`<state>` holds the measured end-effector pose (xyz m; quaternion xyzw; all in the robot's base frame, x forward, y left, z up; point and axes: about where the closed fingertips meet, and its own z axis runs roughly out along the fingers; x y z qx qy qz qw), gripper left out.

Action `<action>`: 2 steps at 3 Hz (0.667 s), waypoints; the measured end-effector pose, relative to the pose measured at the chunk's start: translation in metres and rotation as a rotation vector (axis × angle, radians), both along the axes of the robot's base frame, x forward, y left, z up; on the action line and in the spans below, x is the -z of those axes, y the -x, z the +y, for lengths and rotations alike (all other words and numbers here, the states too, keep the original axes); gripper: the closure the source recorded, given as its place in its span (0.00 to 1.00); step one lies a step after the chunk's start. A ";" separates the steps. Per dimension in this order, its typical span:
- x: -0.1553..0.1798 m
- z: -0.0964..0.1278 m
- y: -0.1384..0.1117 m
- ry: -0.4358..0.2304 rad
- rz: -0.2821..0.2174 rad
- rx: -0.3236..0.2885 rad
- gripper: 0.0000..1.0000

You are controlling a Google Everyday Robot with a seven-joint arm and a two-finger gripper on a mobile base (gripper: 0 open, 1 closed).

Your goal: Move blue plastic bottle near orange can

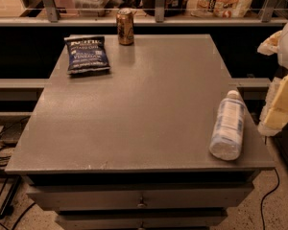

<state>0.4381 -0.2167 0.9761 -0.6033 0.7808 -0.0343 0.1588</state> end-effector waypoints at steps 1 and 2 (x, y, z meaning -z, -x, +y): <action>-0.001 0.001 0.000 -0.004 -0.004 0.003 0.00; 0.010 0.005 -0.005 -0.068 0.019 0.078 0.00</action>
Offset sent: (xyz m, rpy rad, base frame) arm 0.0172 0.0149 -0.0365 0.2106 0.0915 -0.2454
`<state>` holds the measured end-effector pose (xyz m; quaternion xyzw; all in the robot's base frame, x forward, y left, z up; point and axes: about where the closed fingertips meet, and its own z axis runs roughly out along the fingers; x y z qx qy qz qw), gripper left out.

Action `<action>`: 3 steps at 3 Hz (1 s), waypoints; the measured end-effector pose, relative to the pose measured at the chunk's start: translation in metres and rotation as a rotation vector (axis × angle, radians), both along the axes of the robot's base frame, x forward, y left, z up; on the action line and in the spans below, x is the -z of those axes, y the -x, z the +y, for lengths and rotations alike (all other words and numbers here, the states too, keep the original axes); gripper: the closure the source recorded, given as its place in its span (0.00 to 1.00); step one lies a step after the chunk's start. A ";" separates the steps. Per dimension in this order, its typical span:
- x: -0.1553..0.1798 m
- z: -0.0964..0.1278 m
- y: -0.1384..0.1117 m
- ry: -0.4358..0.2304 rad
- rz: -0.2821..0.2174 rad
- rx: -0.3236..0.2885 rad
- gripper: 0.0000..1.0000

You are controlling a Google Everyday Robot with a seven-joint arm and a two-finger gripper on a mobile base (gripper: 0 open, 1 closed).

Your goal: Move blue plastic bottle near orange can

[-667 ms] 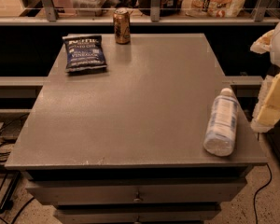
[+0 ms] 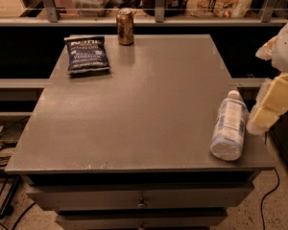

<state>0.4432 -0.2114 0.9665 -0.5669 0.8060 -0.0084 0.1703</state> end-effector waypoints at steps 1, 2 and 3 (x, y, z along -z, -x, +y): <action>0.021 0.012 -0.009 -0.107 0.051 0.146 0.00; 0.042 0.020 -0.025 -0.140 0.084 0.292 0.00; 0.069 0.009 -0.041 -0.119 0.125 0.470 0.00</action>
Offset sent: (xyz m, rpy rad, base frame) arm 0.0502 0.0154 -0.0740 0.1575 0.1460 -0.6535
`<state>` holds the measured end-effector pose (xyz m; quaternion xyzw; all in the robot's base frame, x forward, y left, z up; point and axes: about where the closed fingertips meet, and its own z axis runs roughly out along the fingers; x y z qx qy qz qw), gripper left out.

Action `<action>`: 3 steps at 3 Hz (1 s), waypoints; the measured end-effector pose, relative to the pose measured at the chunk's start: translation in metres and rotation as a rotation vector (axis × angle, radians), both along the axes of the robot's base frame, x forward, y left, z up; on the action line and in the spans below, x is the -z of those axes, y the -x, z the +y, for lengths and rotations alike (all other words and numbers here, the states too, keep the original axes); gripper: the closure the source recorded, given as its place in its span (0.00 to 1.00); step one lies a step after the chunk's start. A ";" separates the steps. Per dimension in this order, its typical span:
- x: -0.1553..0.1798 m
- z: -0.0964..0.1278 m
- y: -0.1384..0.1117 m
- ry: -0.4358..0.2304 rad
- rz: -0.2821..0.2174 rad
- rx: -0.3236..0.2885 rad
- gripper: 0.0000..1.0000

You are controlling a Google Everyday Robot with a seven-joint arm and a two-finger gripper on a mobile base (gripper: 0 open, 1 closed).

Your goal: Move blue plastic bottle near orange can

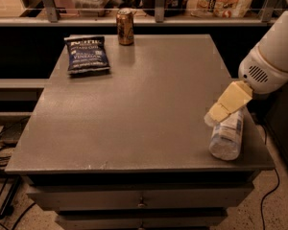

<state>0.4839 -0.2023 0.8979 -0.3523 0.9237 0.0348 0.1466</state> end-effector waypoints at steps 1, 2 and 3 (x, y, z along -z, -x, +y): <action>0.024 -0.020 -0.005 0.043 0.049 0.146 0.00; 0.051 -0.031 -0.001 0.058 0.114 0.218 0.15; 0.061 -0.024 0.007 0.066 0.137 0.210 0.38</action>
Offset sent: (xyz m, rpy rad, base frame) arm -0.0071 -0.0427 -0.0872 -0.0714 0.2052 -0.3003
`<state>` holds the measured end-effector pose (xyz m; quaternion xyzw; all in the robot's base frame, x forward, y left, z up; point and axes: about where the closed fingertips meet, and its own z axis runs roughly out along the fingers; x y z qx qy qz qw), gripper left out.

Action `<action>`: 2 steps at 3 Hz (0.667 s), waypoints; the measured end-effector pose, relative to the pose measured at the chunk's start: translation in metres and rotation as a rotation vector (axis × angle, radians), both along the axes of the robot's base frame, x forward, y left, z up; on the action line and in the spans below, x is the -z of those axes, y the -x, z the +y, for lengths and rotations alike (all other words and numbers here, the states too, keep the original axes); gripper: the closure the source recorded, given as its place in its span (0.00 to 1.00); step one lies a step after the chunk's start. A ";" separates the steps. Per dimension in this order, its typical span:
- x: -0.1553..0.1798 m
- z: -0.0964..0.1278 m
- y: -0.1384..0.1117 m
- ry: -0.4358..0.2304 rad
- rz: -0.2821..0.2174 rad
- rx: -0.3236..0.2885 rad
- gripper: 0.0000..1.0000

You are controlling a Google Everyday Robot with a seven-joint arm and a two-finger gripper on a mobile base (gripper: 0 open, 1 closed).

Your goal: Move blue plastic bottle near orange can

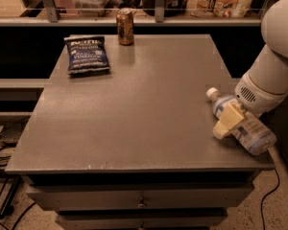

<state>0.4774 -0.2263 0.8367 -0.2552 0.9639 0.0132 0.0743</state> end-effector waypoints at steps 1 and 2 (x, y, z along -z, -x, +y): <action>-0.018 0.013 -0.001 0.023 -0.044 -0.053 0.61; -0.074 0.041 -0.019 0.052 -0.172 -0.187 0.93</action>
Offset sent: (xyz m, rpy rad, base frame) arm 0.0273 0.0588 0.1246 -0.0940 -0.2831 0.2768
